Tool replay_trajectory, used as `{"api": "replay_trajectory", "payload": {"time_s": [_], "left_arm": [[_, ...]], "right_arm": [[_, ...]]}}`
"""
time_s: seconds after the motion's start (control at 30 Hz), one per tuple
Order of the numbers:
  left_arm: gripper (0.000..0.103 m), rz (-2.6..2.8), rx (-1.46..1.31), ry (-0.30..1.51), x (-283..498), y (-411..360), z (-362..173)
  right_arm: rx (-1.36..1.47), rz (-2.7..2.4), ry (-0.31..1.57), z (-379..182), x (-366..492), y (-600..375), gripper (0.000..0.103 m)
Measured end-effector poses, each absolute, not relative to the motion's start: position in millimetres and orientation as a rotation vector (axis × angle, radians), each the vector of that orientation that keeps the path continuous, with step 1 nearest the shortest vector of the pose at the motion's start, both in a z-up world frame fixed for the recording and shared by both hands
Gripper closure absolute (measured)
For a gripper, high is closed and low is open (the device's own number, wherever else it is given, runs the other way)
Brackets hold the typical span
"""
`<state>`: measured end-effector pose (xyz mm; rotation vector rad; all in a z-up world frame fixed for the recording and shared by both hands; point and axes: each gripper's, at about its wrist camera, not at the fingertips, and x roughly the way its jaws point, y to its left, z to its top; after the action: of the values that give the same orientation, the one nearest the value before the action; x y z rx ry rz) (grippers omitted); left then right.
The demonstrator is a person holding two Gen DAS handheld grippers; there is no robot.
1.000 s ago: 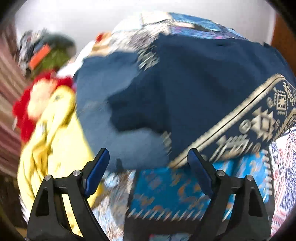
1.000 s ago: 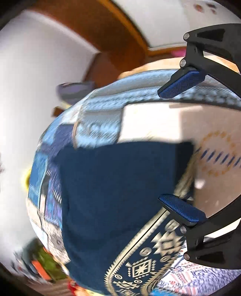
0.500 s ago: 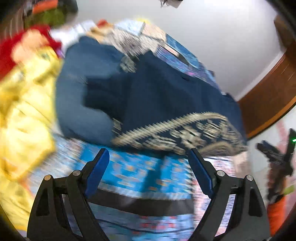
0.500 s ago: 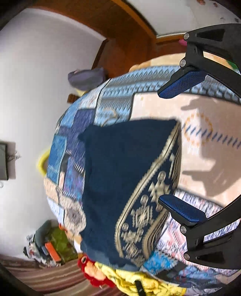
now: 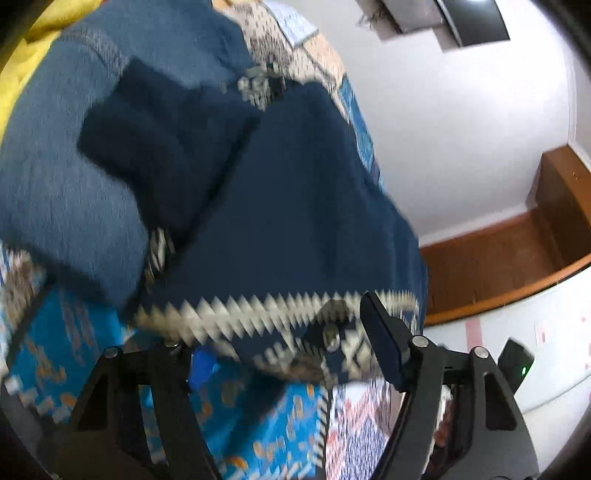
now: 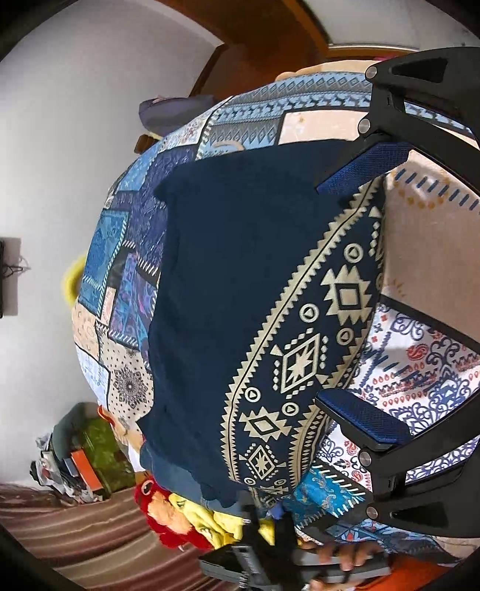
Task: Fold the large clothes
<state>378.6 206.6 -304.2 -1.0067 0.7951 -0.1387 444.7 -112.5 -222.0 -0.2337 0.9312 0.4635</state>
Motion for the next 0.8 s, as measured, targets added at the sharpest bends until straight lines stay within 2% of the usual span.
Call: {"api": "replay_trajectory", "payload": {"time_s": [0.13,0.27,0.33,0.4,0.47,0.67,0.8], "left_arm": [[0.033,-0.077,-0.989,0.717,391,212,-301],[0.034,0.037,-0.951,0.731,417,213,-312],[0.045,0.086,-0.945,0.702,425,214,-308],[0.079,0.127,-0.909,0.693,433,214,-300],[0.086,0.158,-0.872,0.682,436,216,-290],[0.089,0.148,-0.873,0.554,414,229,-238],[0.089,0.227,-0.701,0.485,403,222,-187]], "right_arm": [[-0.224,0.477,0.920,-221,453,-104,0.000],[-0.198,0.476,0.913,-217,469,-93,0.000],[-0.179,0.472,0.907,-213,477,-85,0.000],[-0.168,0.477,0.888,-206,481,-78,0.000],[-0.168,0.477,0.868,-200,484,-70,0.000],[-0.190,0.503,0.813,-190,479,-43,0.000],[-0.211,0.548,0.840,-205,472,-19,0.000]]}}
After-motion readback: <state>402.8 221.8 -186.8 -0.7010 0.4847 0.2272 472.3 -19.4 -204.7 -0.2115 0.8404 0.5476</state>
